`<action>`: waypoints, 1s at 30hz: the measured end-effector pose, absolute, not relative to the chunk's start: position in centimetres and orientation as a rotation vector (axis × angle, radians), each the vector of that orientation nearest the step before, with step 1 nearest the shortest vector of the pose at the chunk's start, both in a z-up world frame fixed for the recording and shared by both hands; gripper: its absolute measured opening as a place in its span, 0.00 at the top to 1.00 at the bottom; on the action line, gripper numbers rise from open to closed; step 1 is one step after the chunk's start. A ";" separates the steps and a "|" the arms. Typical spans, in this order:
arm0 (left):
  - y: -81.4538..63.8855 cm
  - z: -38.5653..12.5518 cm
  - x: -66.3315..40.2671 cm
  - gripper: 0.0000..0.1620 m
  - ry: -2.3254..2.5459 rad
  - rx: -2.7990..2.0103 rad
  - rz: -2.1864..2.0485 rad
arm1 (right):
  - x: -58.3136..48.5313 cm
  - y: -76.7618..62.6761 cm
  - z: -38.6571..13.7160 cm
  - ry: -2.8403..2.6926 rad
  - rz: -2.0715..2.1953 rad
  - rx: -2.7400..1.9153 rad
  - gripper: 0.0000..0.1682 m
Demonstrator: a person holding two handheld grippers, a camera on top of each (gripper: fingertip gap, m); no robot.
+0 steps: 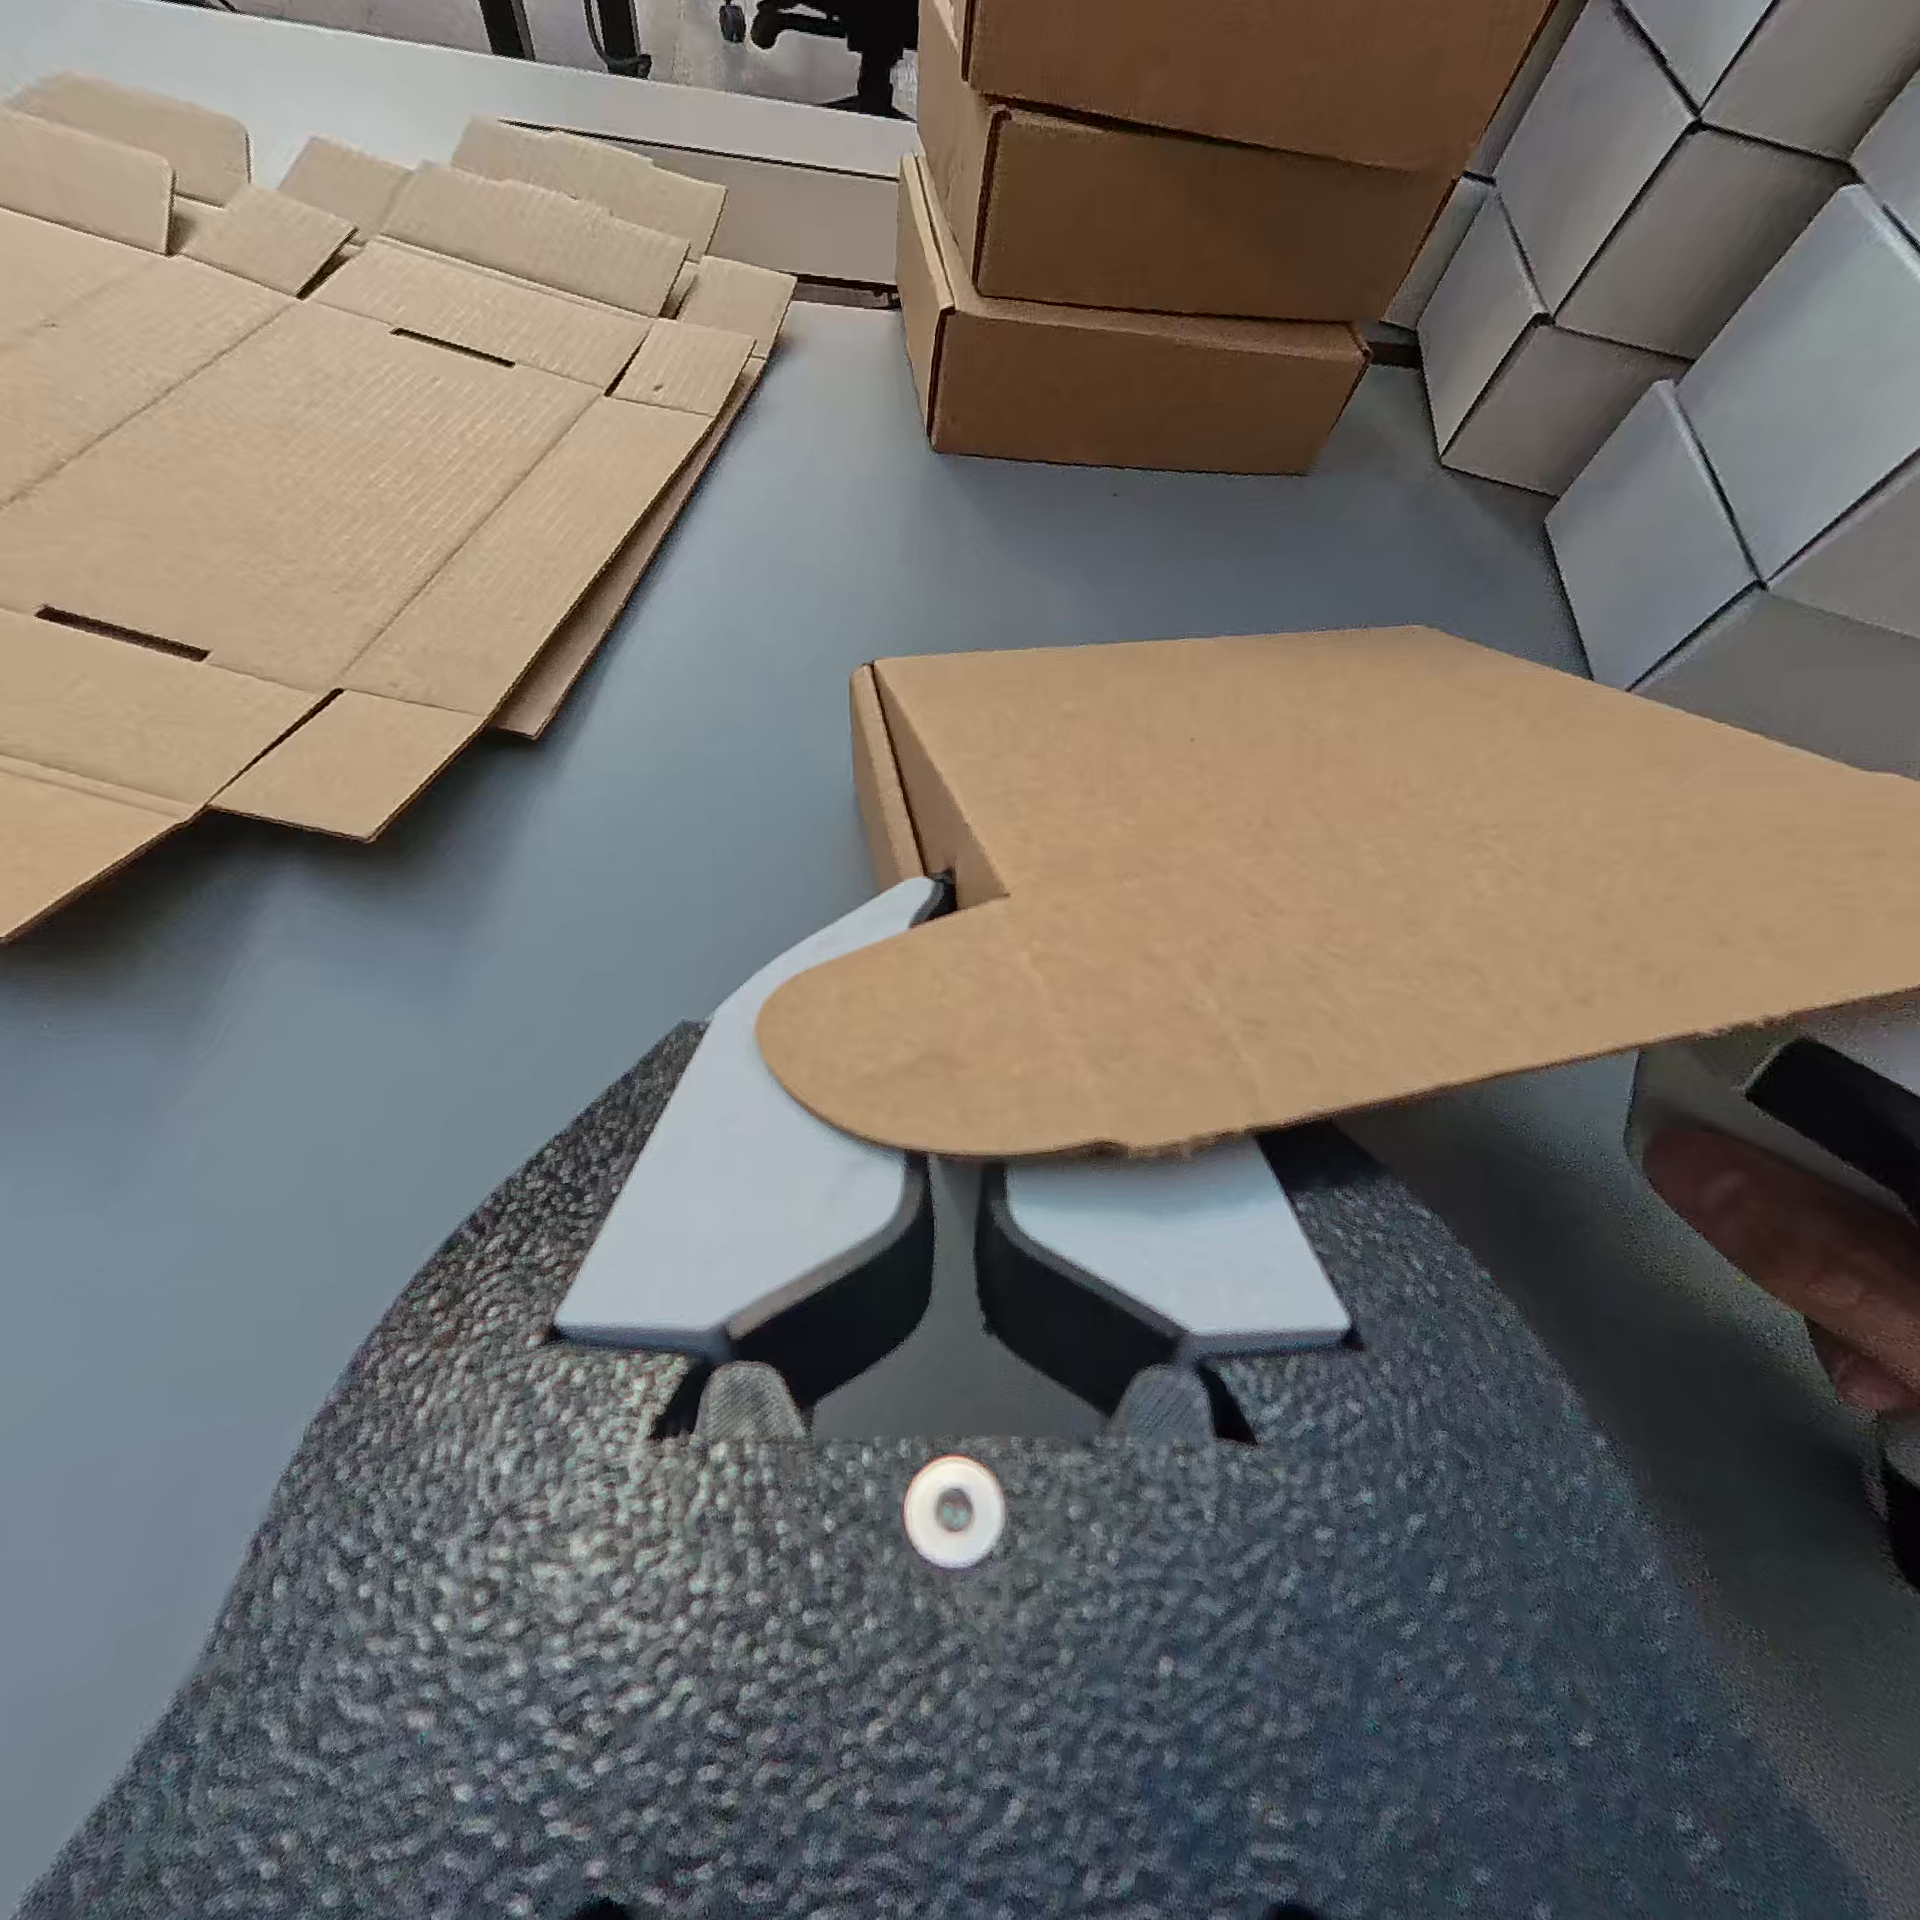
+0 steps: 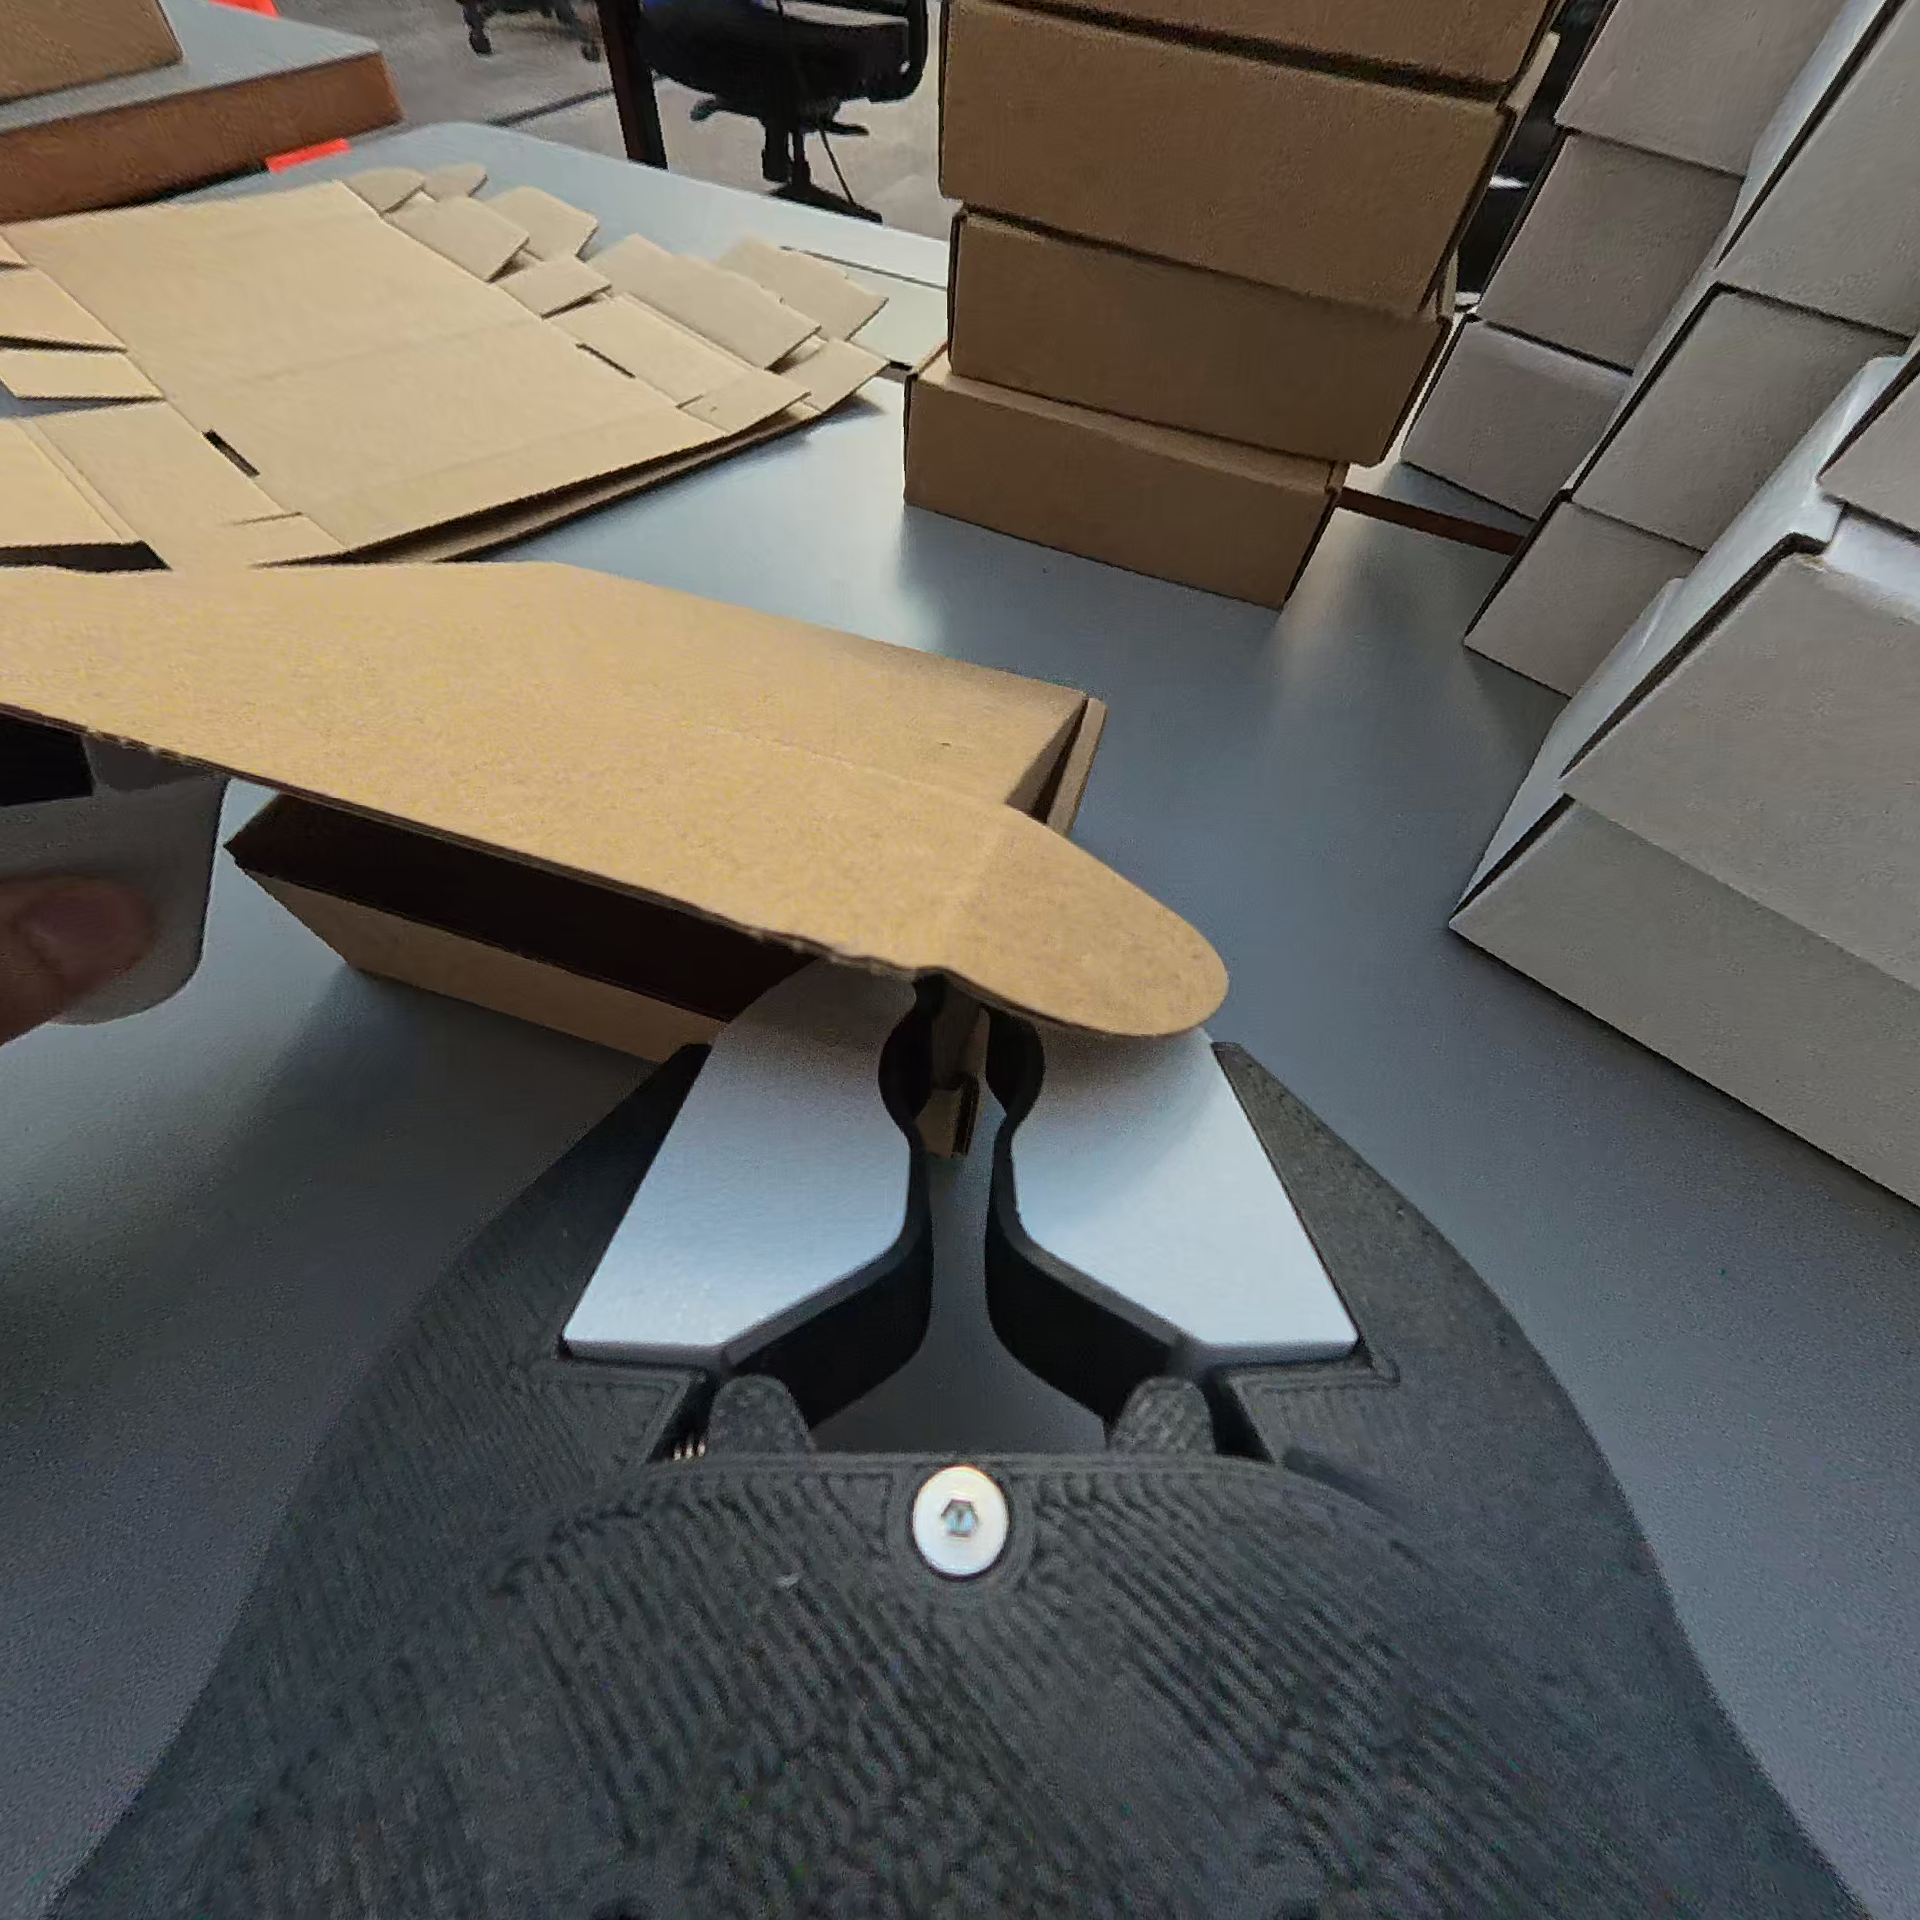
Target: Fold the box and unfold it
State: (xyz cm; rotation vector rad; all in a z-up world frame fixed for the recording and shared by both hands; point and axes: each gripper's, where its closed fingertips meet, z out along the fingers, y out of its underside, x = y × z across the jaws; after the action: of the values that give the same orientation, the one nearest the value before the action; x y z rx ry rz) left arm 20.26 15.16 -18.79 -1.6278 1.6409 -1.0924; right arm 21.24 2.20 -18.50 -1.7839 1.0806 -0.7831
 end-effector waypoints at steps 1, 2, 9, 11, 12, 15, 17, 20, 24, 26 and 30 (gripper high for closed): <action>15.0 -18.8 20.3 0.99 1.652 -1.611 -1.077 | 21.2 2.0 -19.1 1.080 -0.785 -1.836 0.97; 15.0 -18.8 20.3 0.98 1.653 -1.591 -1.066 | 21.3 1.8 -19.3 1.065 -0.797 -1.866 0.97; 14.4 -18.3 19.8 0.92 1.700 -1.453 -1.182 | 21.5 1.6 -19.4 1.051 -0.787 -1.876 0.98; 14.2 -18.3 19.3 0.88 1.762 -1.413 -1.210 | 21.5 1.6 -19.4 1.040 -0.805 -1.886 0.98; 14.2 -18.3 19.0 0.85 1.789 -1.390 -1.212 | 21.5 1.6 -19.4 1.039 -0.809 -1.888 0.98; 14.4 -18.2 17.4 0.83 1.871 -1.278 -1.236 | 21.5 1.6 -19.4 1.025 -0.810 -1.894 0.98; 14.8 -17.7 16.1 0.83 1.923 -1.205 -1.284 | 21.5 1.6 -19.4 1.016 -0.800 -1.896 0.98; 15.1 -15.4 14.1 0.91 2.020 -1.159 -1.503 | 21.5 1.6 -19.4 1.011 -0.783 -1.895 0.97; 16.4 -9.7 13.7 1.00 1.993 -1.207 -1.922 | 21.6 1.8 -19.4 0.996 -0.781 -1.901 0.98; 17.1 -8.0 14.7 1.00 1.993 -1.263 -2.041 | 21.6 1.8 -19.4 0.993 -0.795 -1.906 0.97; 17.0 -7.1 17.3 1.00 2.096 -1.359 -2.113 | 21.6 1.8 -19.4 0.991 -0.796 -1.906 0.98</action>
State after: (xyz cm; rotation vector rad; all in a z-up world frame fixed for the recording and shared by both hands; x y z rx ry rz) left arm 17.35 16.96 -7.14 -1.3593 2.0957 -2.1128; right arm 21.59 1.78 -19.43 -1.9064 0.9906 -0.7957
